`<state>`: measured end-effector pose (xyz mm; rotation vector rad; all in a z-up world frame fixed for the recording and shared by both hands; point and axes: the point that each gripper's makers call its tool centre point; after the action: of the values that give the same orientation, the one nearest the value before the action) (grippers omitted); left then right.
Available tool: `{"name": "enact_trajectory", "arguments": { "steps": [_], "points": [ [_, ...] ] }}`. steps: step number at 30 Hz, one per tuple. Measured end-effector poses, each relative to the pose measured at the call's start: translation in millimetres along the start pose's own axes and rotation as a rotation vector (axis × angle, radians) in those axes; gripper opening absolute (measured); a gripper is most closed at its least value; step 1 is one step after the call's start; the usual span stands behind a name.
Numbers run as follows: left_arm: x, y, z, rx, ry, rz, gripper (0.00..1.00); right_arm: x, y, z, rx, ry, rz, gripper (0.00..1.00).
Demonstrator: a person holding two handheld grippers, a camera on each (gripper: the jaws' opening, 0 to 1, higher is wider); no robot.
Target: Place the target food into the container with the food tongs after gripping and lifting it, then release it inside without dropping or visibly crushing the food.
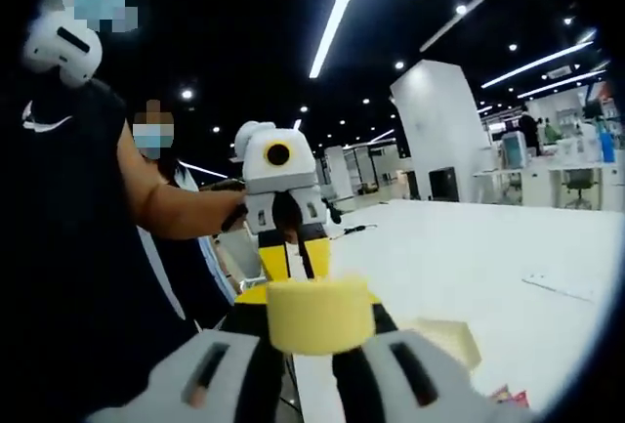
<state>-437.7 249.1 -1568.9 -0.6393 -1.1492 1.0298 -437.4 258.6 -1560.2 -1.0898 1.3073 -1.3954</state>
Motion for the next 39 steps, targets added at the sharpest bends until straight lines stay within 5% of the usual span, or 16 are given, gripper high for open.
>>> {"name": "enact_trajectory", "arguments": {
  "steps": [5,7,19,30,39],
  "points": [
    [1,-2.0,3.7,-0.008,0.009,0.004,0.08,0,-4.0,-2,-0.030,-0.009,0.000,0.15],
    [2,-8.2,2.9,-0.078,0.000,0.045,0.12,2,-5.7,0,-0.030,0.001,-0.004,0.15],
    [5,4.4,-3.1,0.007,-0.021,0.062,0.29,9,-9.1,1,-0.037,0.012,0.009,0.18],
    [5,9.4,9.0,-0.020,0.003,0.019,0.02,6,-12.1,-8,-0.030,-0.026,0.029,0.16],
    [3,6.3,11.0,-0.044,-0.004,0.004,0.00,3,-18.1,-10,0.002,-0.050,0.023,0.22]
  ]
}}
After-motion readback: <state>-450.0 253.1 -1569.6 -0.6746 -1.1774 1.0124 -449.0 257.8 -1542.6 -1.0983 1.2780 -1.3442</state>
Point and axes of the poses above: the point that each gripper's makers call its tool centre point, and the gripper's own axes: x roughly backward along the fingers, z roughly to its right, y roughly out of its underside, and after that the axes turned 14 degrees about x, right-handed
